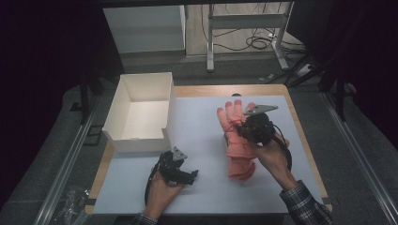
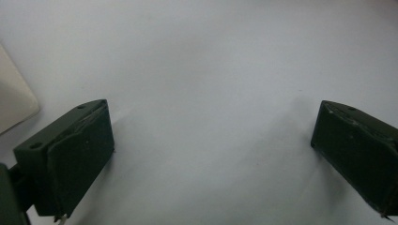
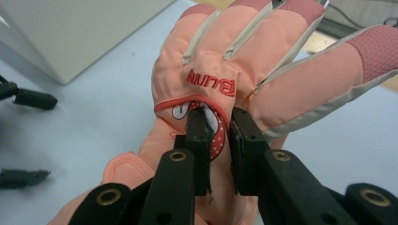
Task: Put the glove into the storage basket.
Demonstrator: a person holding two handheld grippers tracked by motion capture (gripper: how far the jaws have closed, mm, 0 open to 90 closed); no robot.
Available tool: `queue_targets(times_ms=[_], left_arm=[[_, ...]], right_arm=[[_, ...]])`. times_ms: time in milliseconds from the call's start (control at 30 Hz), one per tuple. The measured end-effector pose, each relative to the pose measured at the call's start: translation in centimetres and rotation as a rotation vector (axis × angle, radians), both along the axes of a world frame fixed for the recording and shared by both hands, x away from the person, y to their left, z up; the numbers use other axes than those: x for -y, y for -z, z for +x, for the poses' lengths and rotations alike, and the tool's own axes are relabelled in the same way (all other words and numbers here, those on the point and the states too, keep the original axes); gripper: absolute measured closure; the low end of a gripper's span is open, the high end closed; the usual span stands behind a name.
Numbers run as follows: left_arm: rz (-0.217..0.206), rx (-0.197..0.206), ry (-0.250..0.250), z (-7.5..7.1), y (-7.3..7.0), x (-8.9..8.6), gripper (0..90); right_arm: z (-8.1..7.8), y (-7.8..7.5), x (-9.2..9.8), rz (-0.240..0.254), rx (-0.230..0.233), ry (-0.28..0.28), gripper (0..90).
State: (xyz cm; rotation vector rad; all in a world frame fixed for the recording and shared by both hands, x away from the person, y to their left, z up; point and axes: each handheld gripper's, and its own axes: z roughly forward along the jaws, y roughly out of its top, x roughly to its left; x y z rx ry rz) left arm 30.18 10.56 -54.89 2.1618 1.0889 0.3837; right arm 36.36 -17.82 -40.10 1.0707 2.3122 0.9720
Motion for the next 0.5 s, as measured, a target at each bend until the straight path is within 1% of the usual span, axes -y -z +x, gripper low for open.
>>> queue_targets(times_ms=[133, 167, 333, 367, 400, 433, 467, 500], left_arm=[[0.000, 0.001, 0.000, 0.0, 0.0, 0.0, 0.0], [0.000, 0.001, -0.001, 0.0, 0.0, 0.0, 0.0], [0.000, 0.001, 0.000, 0.0, 0.0, 0.0, 0.0], [0.000, 0.001, 0.000, 0.0, 0.0, 0.0, 0.0], [0.003, 0.000, 0.002, 0.0, 0.0, 0.0, 0.0], [0.003, 0.000, 0.002, 0.0, 0.0, 0.0, 0.0], [0.003, 0.001, 0.001, 0.0, 0.0, 0.0, 0.0], [0.001, 0.000, 0.000, 0.0, 0.0, 0.0, 0.0]], right_arm=[[-0.6, 1.3, 1.0, 0.017, -0.039, 0.017, 78.8], [-0.7, 1.8, 1.2, 0.021, -0.056, 0.023, 78.7], [-0.7, 3.9, 1.8, 0.047, -0.107, 0.043, 77.3], [-0.6, 4.2, 1.8, 0.048, -0.114, 0.052, 76.8], [-0.6, 4.6, 1.9, 0.051, -0.110, 0.060, 76.3], [-0.4, 5.2, 2.0, 0.042, -0.124, 0.069, 75.6], [-0.4, 5.2, 2.0, 0.042, -0.124, 0.069, 75.6], [-0.4, 5.6, 2.0, 0.041, -0.122, 0.073, 75.4]])
